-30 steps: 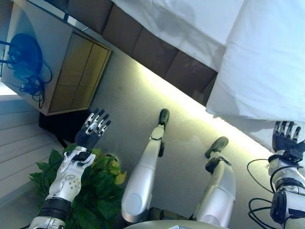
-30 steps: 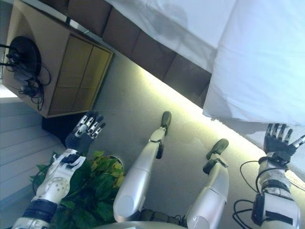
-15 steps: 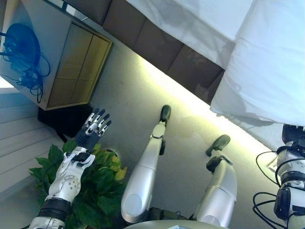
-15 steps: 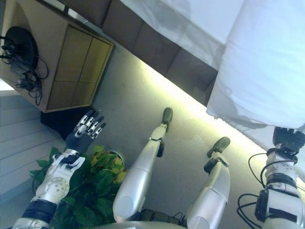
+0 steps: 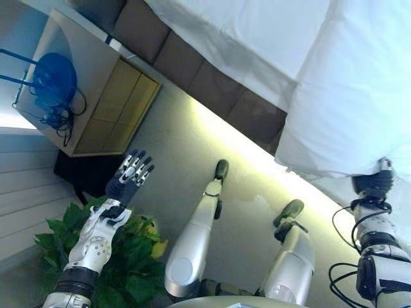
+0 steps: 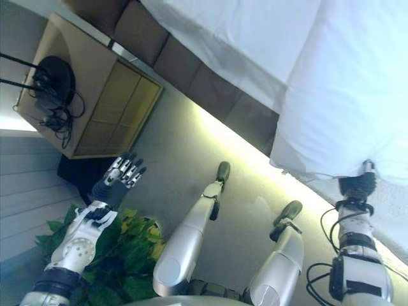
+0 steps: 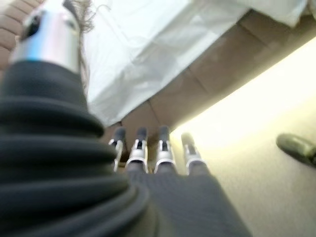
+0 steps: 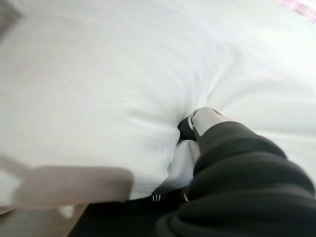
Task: Make the bed neatly
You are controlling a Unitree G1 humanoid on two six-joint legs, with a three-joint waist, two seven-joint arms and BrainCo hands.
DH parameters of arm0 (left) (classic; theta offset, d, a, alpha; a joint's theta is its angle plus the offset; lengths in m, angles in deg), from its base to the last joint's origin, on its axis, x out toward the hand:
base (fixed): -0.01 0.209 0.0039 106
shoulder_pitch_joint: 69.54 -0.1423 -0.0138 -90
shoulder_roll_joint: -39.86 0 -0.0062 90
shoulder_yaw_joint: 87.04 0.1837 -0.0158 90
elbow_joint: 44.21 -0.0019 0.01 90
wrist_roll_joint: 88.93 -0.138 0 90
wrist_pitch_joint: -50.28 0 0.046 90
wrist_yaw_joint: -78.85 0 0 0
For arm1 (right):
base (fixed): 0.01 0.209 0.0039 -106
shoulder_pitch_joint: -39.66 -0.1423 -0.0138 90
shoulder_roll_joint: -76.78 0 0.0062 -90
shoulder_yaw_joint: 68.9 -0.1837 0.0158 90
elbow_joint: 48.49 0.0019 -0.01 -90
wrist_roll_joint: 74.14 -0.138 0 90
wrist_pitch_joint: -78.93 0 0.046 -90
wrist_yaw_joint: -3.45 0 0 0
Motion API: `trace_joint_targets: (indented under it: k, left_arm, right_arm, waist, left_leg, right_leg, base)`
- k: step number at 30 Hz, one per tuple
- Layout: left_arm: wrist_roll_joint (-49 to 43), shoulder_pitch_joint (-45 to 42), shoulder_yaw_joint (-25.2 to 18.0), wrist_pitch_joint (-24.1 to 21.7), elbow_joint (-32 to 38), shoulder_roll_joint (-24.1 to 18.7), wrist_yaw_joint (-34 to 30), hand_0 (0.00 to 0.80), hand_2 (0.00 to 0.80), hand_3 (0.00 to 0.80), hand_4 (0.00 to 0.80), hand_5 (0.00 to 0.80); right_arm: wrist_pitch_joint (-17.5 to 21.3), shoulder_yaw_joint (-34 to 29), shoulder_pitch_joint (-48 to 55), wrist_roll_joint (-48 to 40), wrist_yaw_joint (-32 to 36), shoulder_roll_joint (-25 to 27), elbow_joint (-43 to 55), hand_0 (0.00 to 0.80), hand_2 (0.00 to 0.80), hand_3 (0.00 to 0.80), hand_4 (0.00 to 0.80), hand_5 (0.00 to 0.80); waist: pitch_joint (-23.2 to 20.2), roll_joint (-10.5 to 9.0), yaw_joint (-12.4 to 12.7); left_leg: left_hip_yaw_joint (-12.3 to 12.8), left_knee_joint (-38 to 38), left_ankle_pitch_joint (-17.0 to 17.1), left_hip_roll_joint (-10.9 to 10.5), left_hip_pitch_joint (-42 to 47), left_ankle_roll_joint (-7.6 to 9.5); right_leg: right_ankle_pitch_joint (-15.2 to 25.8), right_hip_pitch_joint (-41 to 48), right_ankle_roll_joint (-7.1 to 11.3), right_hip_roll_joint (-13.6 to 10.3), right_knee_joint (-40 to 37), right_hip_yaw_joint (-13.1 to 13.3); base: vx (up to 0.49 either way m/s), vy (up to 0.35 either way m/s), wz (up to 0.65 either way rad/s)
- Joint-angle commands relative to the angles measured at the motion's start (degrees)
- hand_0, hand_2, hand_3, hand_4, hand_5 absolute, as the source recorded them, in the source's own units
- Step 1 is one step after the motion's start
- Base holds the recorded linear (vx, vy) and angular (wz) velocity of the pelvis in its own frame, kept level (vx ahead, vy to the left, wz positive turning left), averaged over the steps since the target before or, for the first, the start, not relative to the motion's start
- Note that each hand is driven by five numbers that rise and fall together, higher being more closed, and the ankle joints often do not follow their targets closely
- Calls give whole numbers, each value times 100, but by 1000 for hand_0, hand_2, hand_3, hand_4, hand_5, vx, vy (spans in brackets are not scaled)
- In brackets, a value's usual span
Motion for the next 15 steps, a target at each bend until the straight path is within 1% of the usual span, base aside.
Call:
trace_joint_targets:
  k: [1, 3, 6, 8, 10, 11, 12, 13, 15]
  left_arm:
    - [-179, 184, -57, 25, 49, -27, 32, 0, 0, 0, 0, 0]
    - [-256, 299, 45, 141, 27, 20, 92, 0, 0, 0, 0, 0]
    - [-318, 441, 224, 146, -30, 68, 141, 0, 0, 0, 0, 0]
    - [-349, 505, 290, 174, -24, 96, 189, 0, 0, 0, 0, 0]
    - [-374, 525, 364, 229, 14, 136, 260, 0, 0, 0, 0, 0]
    - [-385, 516, 373, 250, 14, 154, 272, 0, 0, 0, 0, 0]
    - [-387, 505, 375, 258, 11, 164, 277, 0, 0, 0, 0, 0]
    - [-383, 491, 397, 236, -9, 184, 282, 0, 0, 0, 0, 0]
    - [-390, 451, 425, 170, -5, 241, 321, 0, 0, 0, 0, 0]
  right_arm:
    - [-212, 478, -176, 645, 423, -237, 260, 800, 800, 800, 800, 800]
    - [-165, 698, -393, 795, 324, -456, 305, 800, 800, 800, 800, 800]
    - [-168, 1012, -731, 1092, 95, -714, 429, 800, 800, 800, 800, 800]
    - [-89, 1225, -926, 1473, -167, -847, 571, 800, 800, 800, 800, 800]
    - [-94, 1456, -1114, 1481, -614, -1020, 855, 800, 800, 800, 800, 800]
    - [-106, 1505, -1157, 1369, -818, -1071, 948, 489, 489, 489, 489, 489]
    - [-108, 1520, -1171, 1271, -993, -1100, 1010, 47, 47, 47, 47, 47]
    - [-104, 1528, -1183, 1110, -1246, -1134, 1053, 0, 0, 0, 0, 0]
    - [-16, 1471, -1076, 945, -1514, -1151, 1007, 0, 0, 0, 0, 0]
  waist:
    - [-19, -31, 332]
    - [-102, -51, 399]
    - [-191, -56, 478]
    - [-216, -42, 520]
    - [-230, 7, 572]
    - [-233, 24, 578]
    - [-234, 37, 575]
    - [-232, 58, 564]
    - [-211, 80, 540]
  left_leg:
    - [-255, 383, 141, 304, -271, -440]
    - [-274, 382, 130, 297, -235, -456]
    - [-290, 397, 109, 276, -204, -461]
    - [-296, 429, 97, 259, -217, -471]
    - [-273, 477, 107, 240, -247, -486]
    - [-257, 502, 107, 230, -258, -492]
    - [-245, 523, 104, 222, -267, -496]
    - [-231, 548, 100, 210, -276, -502]
    - [-226, 574, 93, 174, -285, -493]
  right_leg:
    - [1424, 553, 413, -435, -1189, 98]
    - [1454, 700, 423, -440, -1284, 27]
    - [1500, 841, 424, -467, -1378, -42]
    - [1512, 855, 424, -500, -1385, -63]
    - [1511, 848, 424, -550, -1360, -72]
    - [1510, 858, 424, -563, -1357, -72]
    - [1510, 865, 424, -569, -1358, -66]
    - [1513, 873, 424, -573, -1365, -49]
    - [1525, 894, 424, -563, -1387, -26]
  base:
    - [70, -29, 11]
    - [71, -26, 7]
    - [58, -15, 9]
    - [39, 15, 4]
    - [43, 58, 4]
    - [34, 66, 1]
    - [31, 81, 0]
    - [26, 79, 2]
    - [17, 66, 5]
